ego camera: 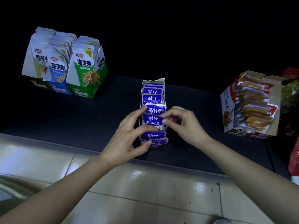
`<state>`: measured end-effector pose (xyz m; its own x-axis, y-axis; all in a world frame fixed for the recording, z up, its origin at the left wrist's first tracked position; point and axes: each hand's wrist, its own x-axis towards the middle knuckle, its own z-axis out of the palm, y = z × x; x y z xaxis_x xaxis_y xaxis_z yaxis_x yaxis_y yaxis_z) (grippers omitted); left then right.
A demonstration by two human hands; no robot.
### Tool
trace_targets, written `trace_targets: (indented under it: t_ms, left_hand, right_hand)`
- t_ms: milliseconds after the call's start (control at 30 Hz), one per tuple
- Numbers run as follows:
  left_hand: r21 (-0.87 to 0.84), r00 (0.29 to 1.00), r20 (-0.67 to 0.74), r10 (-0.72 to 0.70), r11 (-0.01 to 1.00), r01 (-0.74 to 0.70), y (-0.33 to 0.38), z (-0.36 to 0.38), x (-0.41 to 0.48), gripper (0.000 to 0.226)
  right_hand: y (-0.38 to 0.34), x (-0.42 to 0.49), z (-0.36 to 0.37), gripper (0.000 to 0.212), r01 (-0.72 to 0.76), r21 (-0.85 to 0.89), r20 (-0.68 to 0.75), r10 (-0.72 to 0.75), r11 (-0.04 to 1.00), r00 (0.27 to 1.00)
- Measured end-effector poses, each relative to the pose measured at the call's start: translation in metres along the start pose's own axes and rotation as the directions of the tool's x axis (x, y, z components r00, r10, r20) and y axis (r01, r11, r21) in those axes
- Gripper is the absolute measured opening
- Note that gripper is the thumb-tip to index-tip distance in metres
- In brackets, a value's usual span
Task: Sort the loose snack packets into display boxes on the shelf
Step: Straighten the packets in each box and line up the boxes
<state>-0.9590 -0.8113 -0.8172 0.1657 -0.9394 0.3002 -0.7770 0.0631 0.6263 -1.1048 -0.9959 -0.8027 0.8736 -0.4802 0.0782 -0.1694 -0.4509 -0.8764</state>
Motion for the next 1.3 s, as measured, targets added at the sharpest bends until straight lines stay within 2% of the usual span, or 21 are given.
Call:
trace_targets:
  t_ms: [167,233,333,400,433,500,567,633,667,767,867,933,1033,1167,1233,1300]
  left_hand:
    - [-0.053,1.000,-0.019,0.004,0.999,-0.005,0.005,-0.004,0.000,0.030]
    - [-0.066,1.000,-0.021,0.018,0.998,-0.019,0.006,-0.003,0.000,0.031]
    - [-0.138,1.000,0.000,0.020,0.990,-0.019,0.007,0.000,-0.002,0.036]
    - [-0.143,1.000,0.000,0.018,0.990,-0.018,0.006,0.000,-0.002,0.042]
    - [-0.152,1.000,0.004,0.007,0.988,-0.007,0.006,0.000,-0.002,0.046]
    - [-0.172,0.999,0.019,-0.034,0.984,0.037,0.005,0.000,-0.002,0.057]
    - [-0.150,0.998,0.035,-0.061,0.987,0.066,0.002,0.001,-0.002,0.065]
    - [-0.092,0.998,0.036,-0.055,0.994,0.058,0.002,0.003,-0.001,0.065]
    - [-0.053,0.999,0.021,-0.046,0.997,0.047,0.001,0.003,0.000,0.064]
    - [0.068,0.999,-0.034,-0.006,0.998,0.008,0.002,0.001,0.003,0.059]
    - [0.044,1.000,-0.003,0.014,0.999,-0.014,0.003,0.001,0.002,0.057]
    - [0.012,1.000,0.012,-0.010,1.000,0.010,0.002,0.001,0.001,0.057]
    - [0.003,0.999,0.019,-0.026,1.000,0.026,0.000,0.002,0.000,0.056]
    - [0.011,0.999,0.035,-0.022,1.000,0.021,-0.002,0.002,0.000,0.057]
    - [0.021,0.999,0.039,-0.022,1.000,0.022,-0.002,0.002,0.000,0.057]
    - [0.032,0.999,0.035,-0.022,0.999,0.021,-0.003,0.002,-0.001,0.058]
  right_hand:
    - [-0.018,0.001,-0.006,0.014,0.171,0.072,-0.071,-0.166,0.983,0.984]
    - [-0.020,0.000,-0.004,0.016,0.137,0.048,-0.001,-0.137,0.989,0.991]
    - [-0.015,0.000,-0.001,0.018,0.018,0.014,0.141,-0.020,1.000,0.990]
    - [-0.012,0.000,-0.006,0.020,0.016,0.024,0.187,-0.021,1.000,0.982]
    - [-0.013,0.000,-0.010,0.021,0.028,0.039,0.173,-0.034,0.999,0.984]
    - [-0.013,0.002,-0.016,0.029,0.063,0.037,0.036,-0.064,0.997,0.997]
    - [-0.009,0.006,-0.016,0.043,0.042,-0.072,-0.067,-0.047,0.997,0.997]
    - [-0.004,0.009,-0.010,0.047,0.019,-0.222,-0.042,-0.029,0.975,0.999]
    - [-0.002,0.010,-0.007,0.040,0.030,-0.251,-0.026,-0.038,0.968,0.999]
    - [-0.006,0.005,-0.001,0.021,0.080,-0.108,0.035,-0.076,0.991,0.996]
    - [-0.013,0.001,-0.005,0.019,0.056,0.033,0.159,-0.061,0.998,0.985]
    - [-0.013,0.005,-0.009,0.023,0.001,0.063,0.144,-0.010,0.998,0.990]
    - [-0.006,0.017,-0.013,0.033,0.000,-0.156,-0.044,-0.007,0.988,0.999]
    - [-0.001,0.025,-0.006,0.047,-0.006,-0.389,0.012,0.012,0.921,1.000]
    - [0.001,0.029,-0.002,0.045,0.015,-0.466,0.020,-0.007,0.885,1.000]
    - [0.000,0.032,-0.002,0.034,0.016,-0.467,0.017,-0.009,0.884,1.000]
